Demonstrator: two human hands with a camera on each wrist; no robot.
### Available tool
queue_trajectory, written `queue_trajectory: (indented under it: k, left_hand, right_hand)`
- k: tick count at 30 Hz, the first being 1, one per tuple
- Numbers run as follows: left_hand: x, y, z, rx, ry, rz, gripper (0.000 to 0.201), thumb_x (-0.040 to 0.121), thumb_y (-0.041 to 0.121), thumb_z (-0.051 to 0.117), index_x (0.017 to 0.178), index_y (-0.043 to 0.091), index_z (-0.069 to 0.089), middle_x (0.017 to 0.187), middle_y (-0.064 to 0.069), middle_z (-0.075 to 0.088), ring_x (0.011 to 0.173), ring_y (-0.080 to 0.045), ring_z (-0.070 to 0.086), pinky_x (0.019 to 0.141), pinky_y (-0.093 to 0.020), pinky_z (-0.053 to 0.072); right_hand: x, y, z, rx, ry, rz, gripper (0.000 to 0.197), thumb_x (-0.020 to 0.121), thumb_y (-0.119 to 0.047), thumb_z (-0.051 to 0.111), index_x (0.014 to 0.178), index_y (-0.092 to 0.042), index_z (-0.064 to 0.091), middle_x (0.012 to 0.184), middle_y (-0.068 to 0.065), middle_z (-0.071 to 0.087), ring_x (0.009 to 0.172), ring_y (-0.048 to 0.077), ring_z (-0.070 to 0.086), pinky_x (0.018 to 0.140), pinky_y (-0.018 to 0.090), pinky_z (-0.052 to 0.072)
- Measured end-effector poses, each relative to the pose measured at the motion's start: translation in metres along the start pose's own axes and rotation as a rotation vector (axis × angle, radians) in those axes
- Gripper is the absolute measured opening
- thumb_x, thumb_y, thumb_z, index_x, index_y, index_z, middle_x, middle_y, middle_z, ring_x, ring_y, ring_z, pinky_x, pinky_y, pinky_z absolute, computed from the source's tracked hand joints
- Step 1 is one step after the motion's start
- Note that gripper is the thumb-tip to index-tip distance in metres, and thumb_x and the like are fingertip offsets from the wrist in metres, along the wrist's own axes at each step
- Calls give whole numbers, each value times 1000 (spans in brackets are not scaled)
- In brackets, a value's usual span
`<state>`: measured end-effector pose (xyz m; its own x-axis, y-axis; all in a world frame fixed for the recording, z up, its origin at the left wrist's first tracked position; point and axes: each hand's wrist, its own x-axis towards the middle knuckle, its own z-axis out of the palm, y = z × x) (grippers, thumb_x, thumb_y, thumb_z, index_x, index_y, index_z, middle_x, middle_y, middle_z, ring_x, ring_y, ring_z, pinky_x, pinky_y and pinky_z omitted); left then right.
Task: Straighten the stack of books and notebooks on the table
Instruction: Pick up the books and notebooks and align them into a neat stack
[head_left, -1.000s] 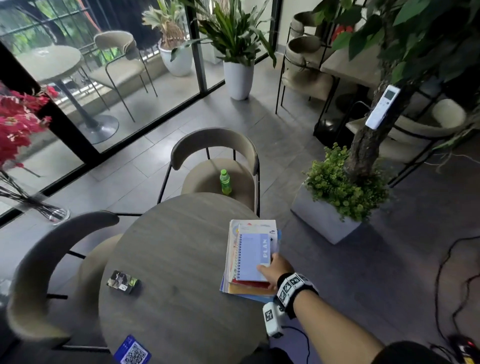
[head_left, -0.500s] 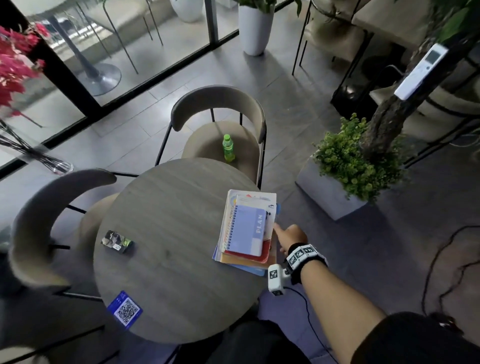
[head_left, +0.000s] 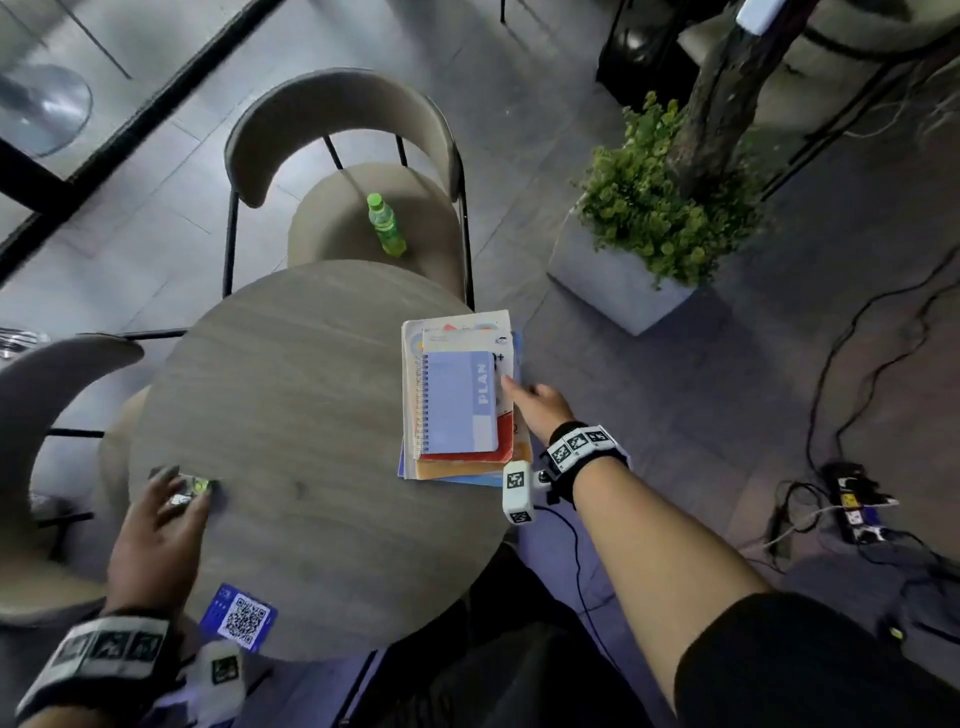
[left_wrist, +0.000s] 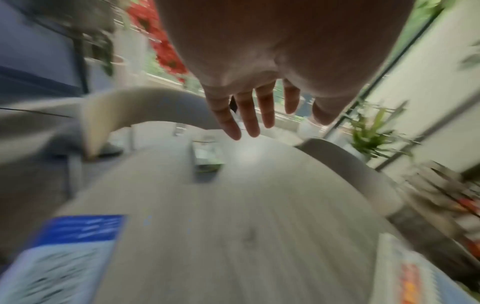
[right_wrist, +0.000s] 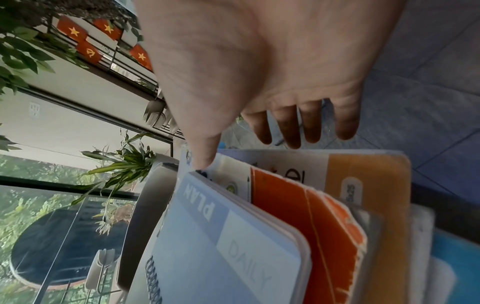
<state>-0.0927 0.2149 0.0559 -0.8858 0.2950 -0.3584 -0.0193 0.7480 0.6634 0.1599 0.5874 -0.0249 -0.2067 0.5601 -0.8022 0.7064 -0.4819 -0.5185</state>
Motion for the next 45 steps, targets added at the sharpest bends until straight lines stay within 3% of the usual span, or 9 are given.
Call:
queue_trajectory:
  k: [4, 9, 13, 15, 19, 29, 34, 38, 45]
  left_hand:
    - [42, 65, 76, 85, -194, 139, 73, 91, 24, 73, 153, 20, 35, 148, -16, 46, 127, -31, 53, 106, -50, 46]
    - [35, 109, 172, 138, -485, 35, 105, 82, 50, 77, 161, 22, 13, 162, -8, 31, 146, -26, 37, 118, -48, 36]
    - [15, 116, 213, 61, -531, 58, 42, 86, 28, 79, 120, 26, 56, 110, 9, 61, 108, -20, 64, 93, -38, 55]
    - [20, 112, 221, 32, -514, 20, 54, 83, 30, 82, 128, 19, 53, 109, 7, 57, 108, -19, 61, 94, -37, 53]
    - [41, 92, 225, -111, -536, -184, 106, 58, 59, 90, 141, 11, 46, 118, 1, 70, 106, -17, 70, 99, -44, 55]
    - [38, 67, 220, -224, -605, -171, 87, 48, 56, 91, 118, 20, 56, 109, 1, 75, 96, -16, 74, 87, -44, 61]
    - [24, 58, 205, -440, -586, -227, 65, 77, 15, 87, 125, 13, 43, 122, -10, 66, 110, -26, 70, 93, -52, 58]
    - [22, 40, 179, -476, -535, -178, 60, 84, 11, 81, 129, 12, 41, 125, -9, 64, 113, -24, 67, 93, -46, 59]
    - [38, 13, 119, -509, -393, 35, 63, 79, 13, 79, 130, 14, 43, 122, -9, 66, 108, -19, 68, 89, -32, 59]
  right_hand:
    - [-4, 1, 5, 60, -57, 31, 111, 79, -68, 74, 162, -10, 30, 163, 9, 43, 146, 30, 47, 118, 43, 41]
    - [-2, 8, 13, 81, -88, 8, 83, 81, -56, 79, 149, -20, 47, 138, -6, 62, 122, 21, 62, 107, 40, 50]
    - [-1, 9, 22, 108, -104, -46, 73, 88, -41, 80, 148, -23, 44, 137, -7, 62, 121, 17, 61, 98, 32, 46]
    - [1, 12, 23, 123, -116, -50, 75, 88, -38, 80, 151, -25, 41, 138, -6, 63, 121, 17, 61, 95, 30, 48]
    - [-5, 16, 24, 111, -92, -120, 64, 92, -30, 77, 146, -31, 42, 124, -12, 66, 113, 13, 66, 76, 17, 49]
    - [-11, 18, 53, -46, -20, -222, 106, 67, -52, 78, 155, -38, 21, 145, -2, 57, 124, 19, 64, 105, 50, 55]
    - [-32, 6, 62, -70, -40, -269, 92, 88, -26, 80, 159, -30, 20, 135, -11, 56, 115, 11, 60, 100, 36, 52]
    - [-43, -5, 78, -24, -97, -276, 91, 89, -21, 81, 158, -27, 22, 135, -12, 52, 115, 11, 57, 94, 30, 46]
    - [-25, -41, 137, 63, -218, -214, 133, 41, -44, 100, 152, -24, 30, 137, 4, 65, 119, 21, 68, 106, 52, 54]
